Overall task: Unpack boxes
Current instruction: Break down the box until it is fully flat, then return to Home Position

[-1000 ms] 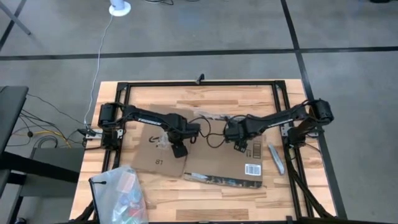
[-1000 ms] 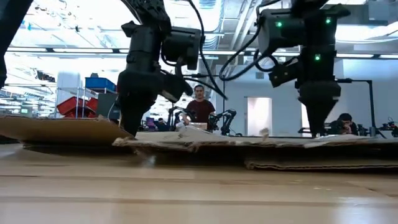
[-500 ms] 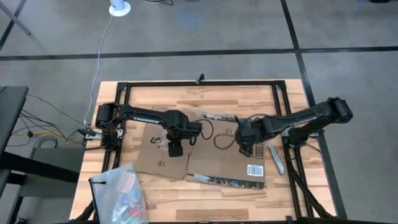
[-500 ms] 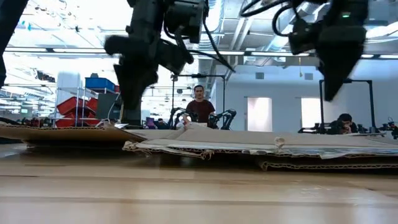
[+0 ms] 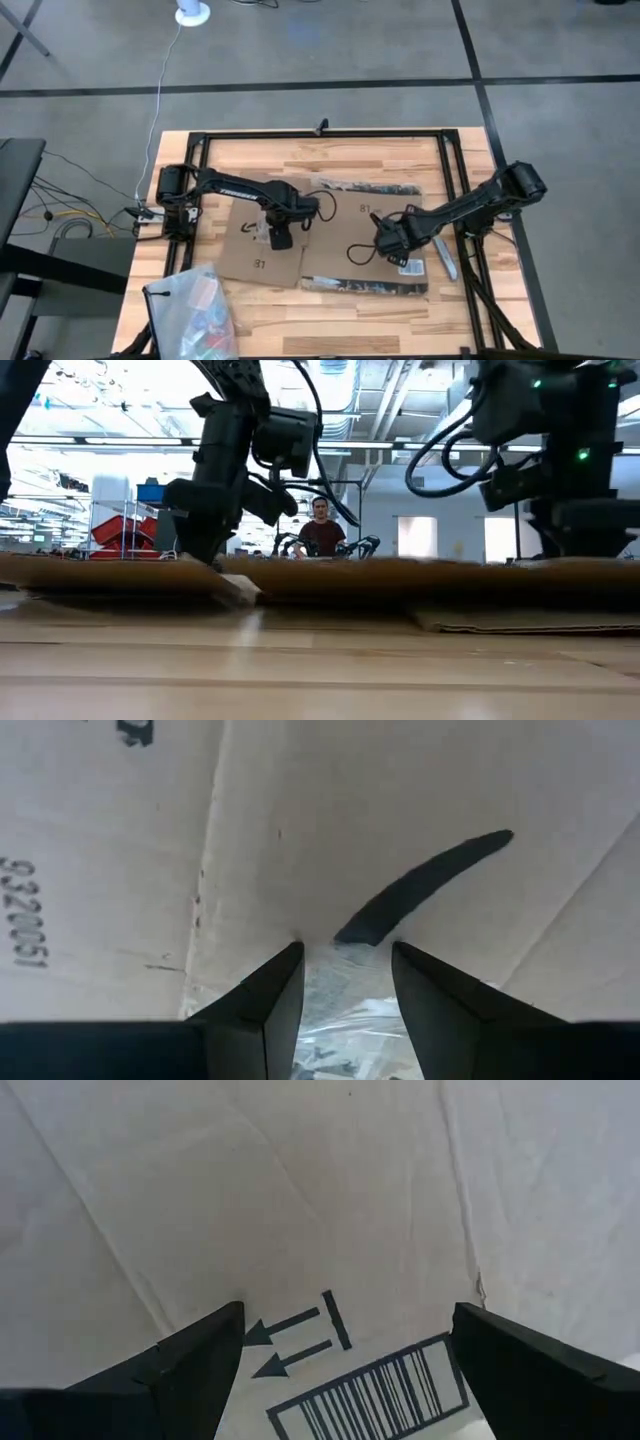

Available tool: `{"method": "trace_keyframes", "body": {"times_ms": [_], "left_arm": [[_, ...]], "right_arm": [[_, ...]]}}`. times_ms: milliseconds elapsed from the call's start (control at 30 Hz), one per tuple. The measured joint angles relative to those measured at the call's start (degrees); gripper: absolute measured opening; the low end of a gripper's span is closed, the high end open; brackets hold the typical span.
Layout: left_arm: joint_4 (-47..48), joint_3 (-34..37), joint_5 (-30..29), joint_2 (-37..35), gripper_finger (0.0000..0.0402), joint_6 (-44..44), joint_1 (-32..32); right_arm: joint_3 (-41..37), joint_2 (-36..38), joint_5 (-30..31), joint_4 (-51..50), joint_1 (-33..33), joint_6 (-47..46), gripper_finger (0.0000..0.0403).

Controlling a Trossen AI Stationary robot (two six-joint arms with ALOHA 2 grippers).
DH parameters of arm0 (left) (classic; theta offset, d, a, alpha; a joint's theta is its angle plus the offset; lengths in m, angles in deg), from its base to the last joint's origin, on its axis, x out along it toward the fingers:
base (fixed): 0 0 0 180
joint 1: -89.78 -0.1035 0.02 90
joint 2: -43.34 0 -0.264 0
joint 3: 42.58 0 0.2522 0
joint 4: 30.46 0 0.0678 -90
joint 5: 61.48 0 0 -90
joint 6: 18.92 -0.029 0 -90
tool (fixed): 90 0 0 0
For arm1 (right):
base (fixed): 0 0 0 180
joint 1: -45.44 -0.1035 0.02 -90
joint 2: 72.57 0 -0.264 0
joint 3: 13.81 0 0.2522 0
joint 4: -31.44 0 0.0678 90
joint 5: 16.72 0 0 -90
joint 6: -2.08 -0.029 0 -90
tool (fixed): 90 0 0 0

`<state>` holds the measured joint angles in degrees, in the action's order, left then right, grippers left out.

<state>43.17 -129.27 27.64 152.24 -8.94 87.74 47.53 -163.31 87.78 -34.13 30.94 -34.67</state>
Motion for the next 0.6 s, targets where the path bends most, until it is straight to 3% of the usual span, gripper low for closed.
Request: {"method": "trace_keyframes", "body": {"times_ms": [233, 500, 600], "left_arm": [[0.8, -0.7, -1.6, 0.0, 0.0139, 1.2, 2.1], [10.7, -9.0, -3.8, -7.6, 0.0139, 2.8, 3.4], [8.5, -10.3, -3.6, -13.3, 0.0139, 4.9, 5.8]], "right_arm": [[-0.1, 3.0, 0.5, -3.3, 5.6, 4.1, 0.0333], [7.9, 14.8, -1.1, -10.3, 0.0, 3.8, 0.0333], [8.7, 19.4, -1.1, -8.5, -1.3, 4.1, 0.0333]]}}
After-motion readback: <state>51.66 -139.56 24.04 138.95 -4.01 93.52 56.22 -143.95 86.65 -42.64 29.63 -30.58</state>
